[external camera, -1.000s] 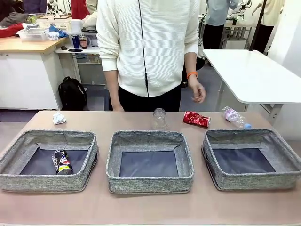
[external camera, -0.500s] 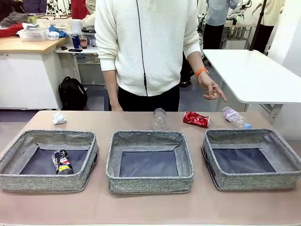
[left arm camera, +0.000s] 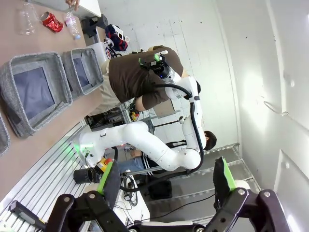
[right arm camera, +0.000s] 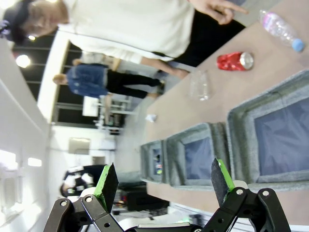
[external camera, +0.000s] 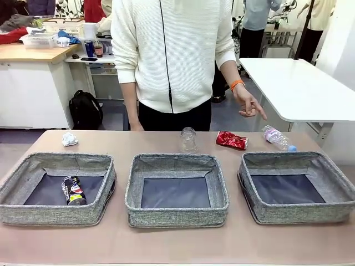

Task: Sort the waste into the appropriate baskets.
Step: Pick up the waste item pointed out by the person.

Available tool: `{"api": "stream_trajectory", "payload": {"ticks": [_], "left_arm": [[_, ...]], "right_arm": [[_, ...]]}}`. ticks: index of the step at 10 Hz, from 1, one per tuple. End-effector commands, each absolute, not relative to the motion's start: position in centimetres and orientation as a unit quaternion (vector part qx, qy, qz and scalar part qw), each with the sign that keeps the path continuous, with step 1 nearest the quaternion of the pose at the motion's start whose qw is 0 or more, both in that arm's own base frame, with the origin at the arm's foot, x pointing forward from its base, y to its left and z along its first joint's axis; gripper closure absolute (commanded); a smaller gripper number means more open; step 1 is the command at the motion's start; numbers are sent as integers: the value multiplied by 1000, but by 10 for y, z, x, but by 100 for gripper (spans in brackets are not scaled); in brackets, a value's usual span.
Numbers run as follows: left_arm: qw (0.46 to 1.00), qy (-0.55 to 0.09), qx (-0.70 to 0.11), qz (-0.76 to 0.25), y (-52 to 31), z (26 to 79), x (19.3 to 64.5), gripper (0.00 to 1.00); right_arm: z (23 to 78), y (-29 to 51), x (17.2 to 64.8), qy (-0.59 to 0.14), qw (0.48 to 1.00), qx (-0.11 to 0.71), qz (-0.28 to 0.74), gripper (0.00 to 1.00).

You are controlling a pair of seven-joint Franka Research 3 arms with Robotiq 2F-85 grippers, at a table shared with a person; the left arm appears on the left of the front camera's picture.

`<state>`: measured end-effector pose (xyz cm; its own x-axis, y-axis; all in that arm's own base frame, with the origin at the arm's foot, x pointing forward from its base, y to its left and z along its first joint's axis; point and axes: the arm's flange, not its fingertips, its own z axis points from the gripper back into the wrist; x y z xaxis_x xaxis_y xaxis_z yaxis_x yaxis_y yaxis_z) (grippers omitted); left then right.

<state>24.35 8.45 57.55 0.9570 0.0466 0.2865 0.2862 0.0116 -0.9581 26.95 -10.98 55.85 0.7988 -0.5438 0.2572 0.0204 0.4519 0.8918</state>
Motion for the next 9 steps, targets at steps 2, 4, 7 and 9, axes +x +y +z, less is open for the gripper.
{"api": "stream_trajectory", "payload": {"ticks": [2, 4, 7, 9], "left_arm": [[693, -126, -703, -94, 84, 580, 244, 0], [693, -126, -703, -94, 84, 580, 244, 0], [693, -126, -703, -94, 84, 580, 244, 0], [693, -126, -703, -94, 84, 580, 244, 0]], "right_arm": [[548, -84, 365, -278, 918, 255, -121, 0], [528, -86, 432, -335, 924, 140, -119, 0], [468, -82, 497, -304, 943, 127, 42, 0], [452, -89, 505, -232, 953, 191, -29, 0]]}}
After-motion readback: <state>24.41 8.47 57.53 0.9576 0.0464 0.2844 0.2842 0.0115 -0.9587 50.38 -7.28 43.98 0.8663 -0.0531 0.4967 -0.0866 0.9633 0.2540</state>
